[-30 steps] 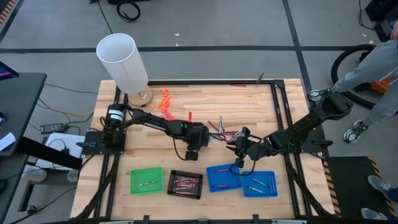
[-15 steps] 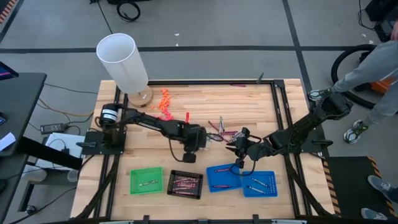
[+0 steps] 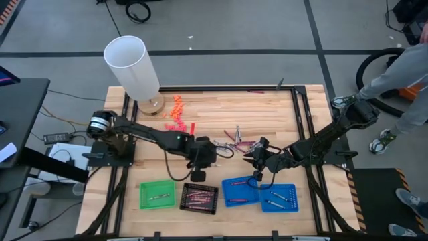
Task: Sort crayons
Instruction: Put the white crayon into the green bin
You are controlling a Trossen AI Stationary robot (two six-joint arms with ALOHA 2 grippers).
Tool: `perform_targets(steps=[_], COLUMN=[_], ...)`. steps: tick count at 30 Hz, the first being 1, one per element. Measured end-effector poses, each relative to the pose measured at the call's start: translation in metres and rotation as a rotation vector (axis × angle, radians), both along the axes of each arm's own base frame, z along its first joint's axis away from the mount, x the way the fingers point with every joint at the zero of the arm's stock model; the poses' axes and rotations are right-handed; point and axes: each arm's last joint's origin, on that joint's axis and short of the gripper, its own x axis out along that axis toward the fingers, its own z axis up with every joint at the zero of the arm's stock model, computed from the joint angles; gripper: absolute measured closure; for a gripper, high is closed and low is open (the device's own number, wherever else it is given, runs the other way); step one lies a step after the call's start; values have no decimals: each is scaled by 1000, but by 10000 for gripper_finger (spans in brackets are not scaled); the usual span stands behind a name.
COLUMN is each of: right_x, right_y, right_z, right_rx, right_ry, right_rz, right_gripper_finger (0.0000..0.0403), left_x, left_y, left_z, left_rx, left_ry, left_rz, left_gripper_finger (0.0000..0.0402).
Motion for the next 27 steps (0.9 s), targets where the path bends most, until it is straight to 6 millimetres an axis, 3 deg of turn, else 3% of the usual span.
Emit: perform_targets(steps=[5, 21, 27], right_x=[0, -2, -1], right_y=[0, 3, 3], right_z=[0, -1, 0], right_rx=[3, 33, 44], right_ry=[-1, -1, -15], right_rz=[-1, -10, -12], right_gripper_finger=[325, 325, 325], left_x=[-11, -74, -101], left_y=[-16, -80, -100], left_z=[14, 32, 31], left_rx=[-50, -125, -26], left_ry=[-9, 208, 280], left_rz=[18, 44, 89], left_gripper_finger=[389, 382, 381])
